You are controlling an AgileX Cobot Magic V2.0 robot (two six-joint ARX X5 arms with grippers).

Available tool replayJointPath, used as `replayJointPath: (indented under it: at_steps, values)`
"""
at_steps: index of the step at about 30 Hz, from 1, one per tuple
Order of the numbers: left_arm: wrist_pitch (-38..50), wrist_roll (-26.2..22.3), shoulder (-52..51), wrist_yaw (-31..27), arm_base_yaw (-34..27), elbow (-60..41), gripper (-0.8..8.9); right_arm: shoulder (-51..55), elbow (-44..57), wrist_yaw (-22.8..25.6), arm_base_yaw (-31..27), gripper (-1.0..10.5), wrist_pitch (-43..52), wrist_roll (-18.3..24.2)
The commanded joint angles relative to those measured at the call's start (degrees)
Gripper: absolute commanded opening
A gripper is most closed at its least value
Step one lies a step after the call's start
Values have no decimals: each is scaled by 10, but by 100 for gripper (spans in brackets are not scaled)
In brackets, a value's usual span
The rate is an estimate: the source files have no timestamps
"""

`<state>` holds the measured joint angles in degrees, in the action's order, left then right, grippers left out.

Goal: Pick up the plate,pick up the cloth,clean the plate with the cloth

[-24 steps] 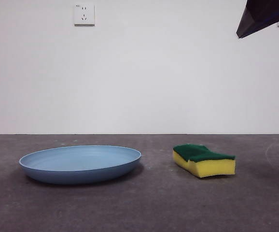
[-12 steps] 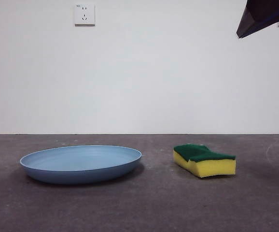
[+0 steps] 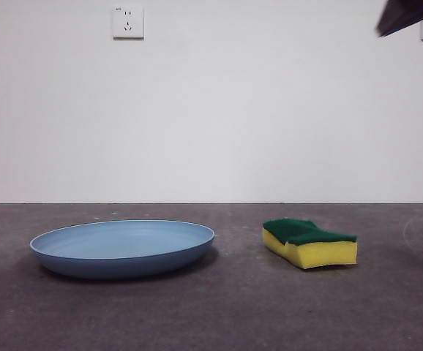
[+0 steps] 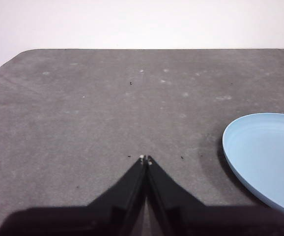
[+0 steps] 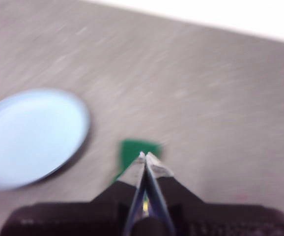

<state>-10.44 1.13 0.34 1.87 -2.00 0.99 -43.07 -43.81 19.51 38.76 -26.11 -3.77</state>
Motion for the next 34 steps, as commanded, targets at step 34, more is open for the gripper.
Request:
replayJointPath:
  at_steps: [34]
  values:
    - [1,3,-1,-2,-2,-8,0,430,435,-240,-334,1,158,-17]
